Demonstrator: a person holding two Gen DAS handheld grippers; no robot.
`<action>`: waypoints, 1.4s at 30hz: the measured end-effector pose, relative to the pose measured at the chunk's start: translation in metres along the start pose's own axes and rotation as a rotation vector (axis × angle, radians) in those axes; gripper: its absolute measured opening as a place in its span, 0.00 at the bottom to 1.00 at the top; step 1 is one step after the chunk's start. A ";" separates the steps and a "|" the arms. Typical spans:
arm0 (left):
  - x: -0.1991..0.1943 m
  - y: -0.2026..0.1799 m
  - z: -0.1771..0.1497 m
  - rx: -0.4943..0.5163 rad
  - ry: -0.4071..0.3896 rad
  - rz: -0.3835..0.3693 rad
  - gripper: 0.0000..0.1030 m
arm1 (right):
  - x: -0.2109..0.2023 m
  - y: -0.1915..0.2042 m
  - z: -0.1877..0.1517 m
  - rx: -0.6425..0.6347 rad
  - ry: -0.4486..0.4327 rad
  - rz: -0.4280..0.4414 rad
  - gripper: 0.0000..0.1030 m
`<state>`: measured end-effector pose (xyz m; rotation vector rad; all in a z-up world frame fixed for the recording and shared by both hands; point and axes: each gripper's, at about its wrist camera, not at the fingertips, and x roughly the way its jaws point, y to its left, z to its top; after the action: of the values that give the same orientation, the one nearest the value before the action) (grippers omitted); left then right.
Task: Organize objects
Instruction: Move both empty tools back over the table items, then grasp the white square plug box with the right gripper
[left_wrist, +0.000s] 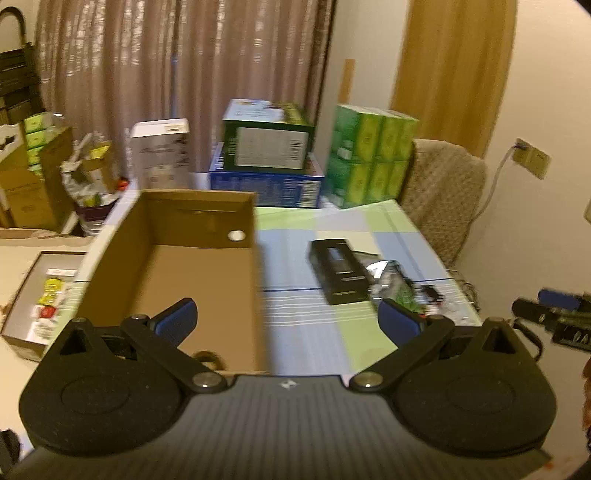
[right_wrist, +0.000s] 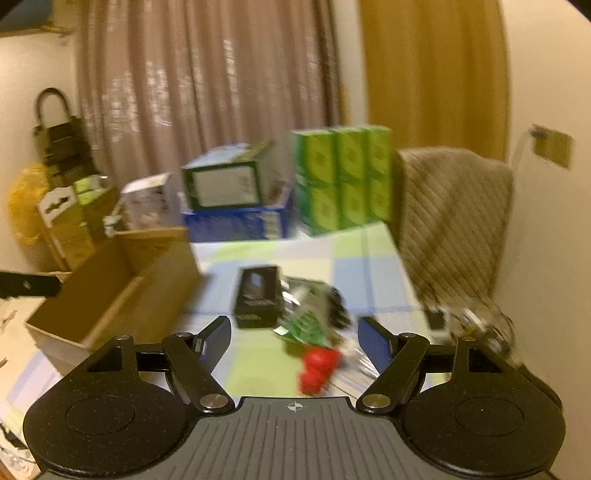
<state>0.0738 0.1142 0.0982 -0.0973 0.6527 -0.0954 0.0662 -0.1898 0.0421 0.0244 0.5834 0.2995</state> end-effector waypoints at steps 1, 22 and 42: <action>0.002 -0.006 -0.001 0.004 0.000 -0.010 0.99 | 0.000 -0.009 -0.003 0.008 0.007 -0.011 0.71; 0.106 -0.093 -0.043 0.103 0.111 -0.116 0.99 | 0.029 -0.071 -0.054 0.092 0.120 -0.086 0.71; 0.211 -0.114 -0.081 0.193 0.180 -0.131 0.99 | 0.124 -0.097 -0.080 0.147 0.199 -0.037 0.71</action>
<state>0.1845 -0.0290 -0.0783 0.0559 0.8133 -0.2952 0.1468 -0.2517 -0.1017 0.1270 0.8018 0.2237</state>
